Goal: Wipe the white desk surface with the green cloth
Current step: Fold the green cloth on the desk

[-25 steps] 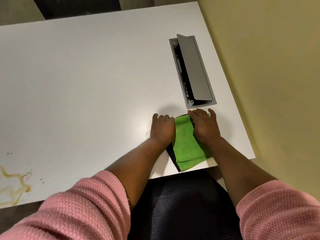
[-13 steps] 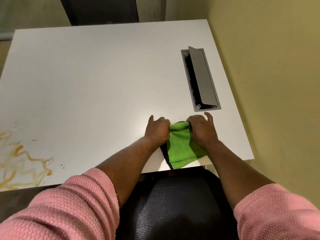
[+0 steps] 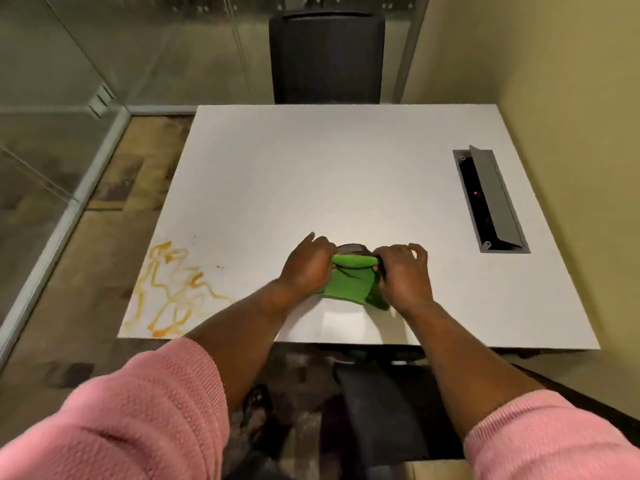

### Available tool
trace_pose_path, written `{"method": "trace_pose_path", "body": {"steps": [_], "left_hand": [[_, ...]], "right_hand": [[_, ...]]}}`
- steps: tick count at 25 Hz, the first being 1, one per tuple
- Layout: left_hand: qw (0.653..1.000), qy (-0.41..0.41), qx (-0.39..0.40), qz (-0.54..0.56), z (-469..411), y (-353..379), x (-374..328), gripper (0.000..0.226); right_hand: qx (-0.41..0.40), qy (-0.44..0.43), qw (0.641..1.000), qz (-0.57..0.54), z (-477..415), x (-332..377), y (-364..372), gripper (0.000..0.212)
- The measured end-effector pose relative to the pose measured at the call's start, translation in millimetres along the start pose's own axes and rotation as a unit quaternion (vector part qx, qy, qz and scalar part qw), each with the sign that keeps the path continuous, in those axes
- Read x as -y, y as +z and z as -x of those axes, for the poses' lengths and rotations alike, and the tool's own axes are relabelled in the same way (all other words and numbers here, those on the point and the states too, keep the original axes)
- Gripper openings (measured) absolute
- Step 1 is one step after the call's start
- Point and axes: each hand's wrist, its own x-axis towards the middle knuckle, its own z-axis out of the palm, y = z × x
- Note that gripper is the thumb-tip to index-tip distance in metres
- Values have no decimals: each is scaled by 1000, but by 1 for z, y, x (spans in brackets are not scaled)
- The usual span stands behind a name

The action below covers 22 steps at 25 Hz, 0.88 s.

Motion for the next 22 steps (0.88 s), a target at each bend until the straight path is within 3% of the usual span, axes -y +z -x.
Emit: {"method": "trace_pose_path", "body": {"steps": [6,14,17,22], "left_hand": [[997,31,-64,5,45,-48,114,22],[989,57,-133,9,77,-81,200,25],[992,51,-116,-5,105,-56,219,28],[997,43,-40,-55,173,9,237,29]], "right_hand": [[59,-12,998,23,-19,132,20,59],[-9,-69,996,64,-46,214,57,54],[18,-87,994,65,-25,225,81,54],[134,-111,984,37,33,230,135,48]]}}
